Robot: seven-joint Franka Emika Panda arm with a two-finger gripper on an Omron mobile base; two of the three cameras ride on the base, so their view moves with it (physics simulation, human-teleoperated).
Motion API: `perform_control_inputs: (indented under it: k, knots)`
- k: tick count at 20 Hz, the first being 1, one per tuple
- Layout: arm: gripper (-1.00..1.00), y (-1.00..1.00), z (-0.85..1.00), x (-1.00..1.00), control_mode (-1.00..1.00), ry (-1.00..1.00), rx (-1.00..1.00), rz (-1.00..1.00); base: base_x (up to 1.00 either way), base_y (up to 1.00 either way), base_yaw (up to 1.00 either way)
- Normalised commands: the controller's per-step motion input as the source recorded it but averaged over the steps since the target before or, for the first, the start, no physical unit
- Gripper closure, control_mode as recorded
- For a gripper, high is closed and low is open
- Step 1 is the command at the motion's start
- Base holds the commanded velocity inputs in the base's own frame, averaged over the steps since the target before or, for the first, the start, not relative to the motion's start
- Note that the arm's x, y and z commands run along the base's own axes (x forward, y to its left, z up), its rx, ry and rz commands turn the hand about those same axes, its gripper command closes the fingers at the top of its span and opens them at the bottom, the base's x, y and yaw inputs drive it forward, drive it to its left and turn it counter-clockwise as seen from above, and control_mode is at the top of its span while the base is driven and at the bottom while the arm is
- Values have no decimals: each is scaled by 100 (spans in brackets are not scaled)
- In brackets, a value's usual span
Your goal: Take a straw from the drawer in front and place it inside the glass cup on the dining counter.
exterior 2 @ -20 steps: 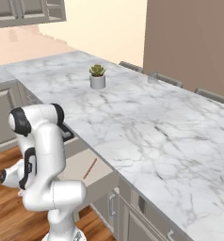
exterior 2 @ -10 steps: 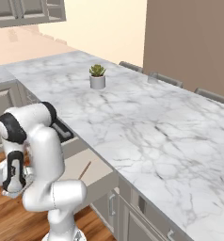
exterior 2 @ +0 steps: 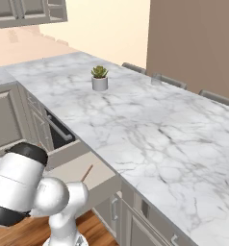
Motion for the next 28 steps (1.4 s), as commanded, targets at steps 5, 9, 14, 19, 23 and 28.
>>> perform_control_inputs:
  k: [5,9,14,19,23,28]
  knots:
    - [-100,-19,100,-20,-100,22,25,-19,0,0,0]
    - [-100,-21,100,-12,-100,23,23,-22,0,0,0]
    - [-100,-12,100,-1,-100,20,13,-26,0,0,0]
    - [-100,-18,100,11,-100,13,1,-23,0,0,0]
    - [-100,-17,100,53,-100,9,-11,-24,0,0,0]
    - [-100,-23,91,66,-100,15,-13,-23,0,0,0]
